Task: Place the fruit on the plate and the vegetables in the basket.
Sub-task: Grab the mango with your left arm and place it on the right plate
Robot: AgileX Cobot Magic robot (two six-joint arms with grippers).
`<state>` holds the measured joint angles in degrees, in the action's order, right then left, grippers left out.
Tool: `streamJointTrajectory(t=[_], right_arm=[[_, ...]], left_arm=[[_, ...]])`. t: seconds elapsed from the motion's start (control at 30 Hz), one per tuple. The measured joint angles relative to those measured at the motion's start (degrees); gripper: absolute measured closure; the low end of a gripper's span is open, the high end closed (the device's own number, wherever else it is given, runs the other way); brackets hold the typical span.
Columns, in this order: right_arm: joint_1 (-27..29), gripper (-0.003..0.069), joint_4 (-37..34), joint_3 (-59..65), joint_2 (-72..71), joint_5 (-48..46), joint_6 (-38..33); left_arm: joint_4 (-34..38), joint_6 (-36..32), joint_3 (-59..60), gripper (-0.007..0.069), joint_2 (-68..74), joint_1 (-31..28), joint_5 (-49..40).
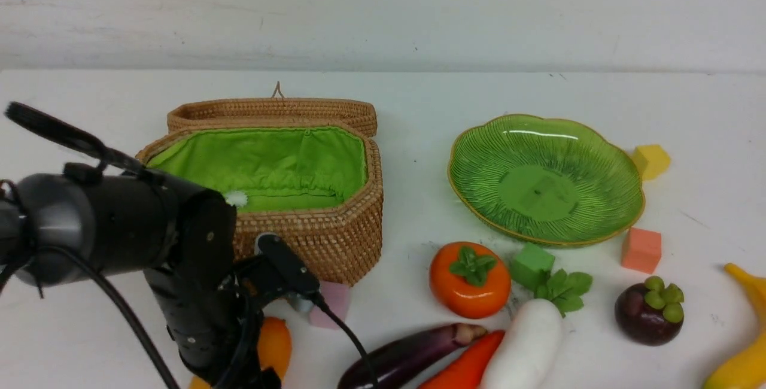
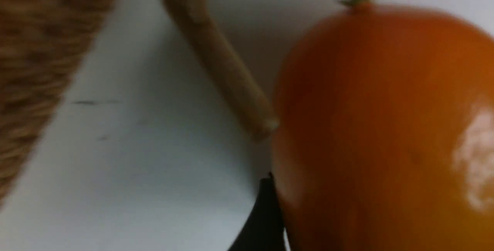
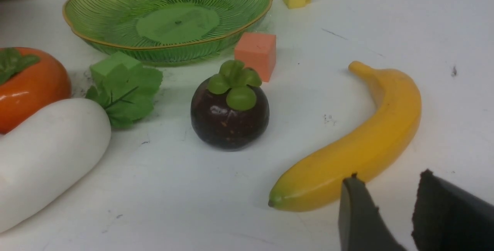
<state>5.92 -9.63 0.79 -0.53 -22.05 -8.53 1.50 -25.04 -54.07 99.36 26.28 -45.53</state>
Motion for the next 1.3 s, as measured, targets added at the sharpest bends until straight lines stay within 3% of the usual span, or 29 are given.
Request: streamJointTrajectory(t=[0.23, 0.5, 0.67, 0.77, 0.87, 1.0, 1.17, 1.3], right_arm=[[0.0, 0.0417, 0.0, 0.0, 0.0, 0.0, 0.0], [0.0, 0.0417, 0.0, 0.0, 0.0, 0.0, 0.0], [0.0, 0.0417, 0.0, 0.0, 0.0, 0.0, 0.0], [0.0, 0.0417, 0.0, 0.0, 0.0, 0.0, 0.0], [0.0, 0.0417, 0.0, 0.0, 0.0, 0.0, 0.0], [0.0, 0.0417, 0.0, 0.0, 0.0, 0.0, 0.0], [0.0, 0.0417, 0.0, 0.0, 0.0, 0.0, 0.0], [0.0, 0.0417, 0.0, 0.0, 0.0, 0.0, 0.0]], left_arm=[[2.3, -0.1, -0.5, 0.0067, 0.5, 0.0, -1.4], [7.7, -0.3, -1.2, 0.0064, -9.3, 0.0, -6.8], [17.4, -1.3, -9.1, 0.0064, -17.6, 0.0, -10.7], [26.9, -5.9, -18.2, 0.0064, -18.7, 0.0, -11.0], [33.7, -10.4, -27.0, 0.0064, -15.8, 0.0, -10.8], [38.5, -11.4, -38.1, 0.0064, -7.5, 0.2, -10.7], [37.0, -7.2, -55.9, 0.0064, 10.3, 3.5, -10.7], [32.2, 0.2, -68.2, 0.0064, 22.2, 7.4, -9.3]])
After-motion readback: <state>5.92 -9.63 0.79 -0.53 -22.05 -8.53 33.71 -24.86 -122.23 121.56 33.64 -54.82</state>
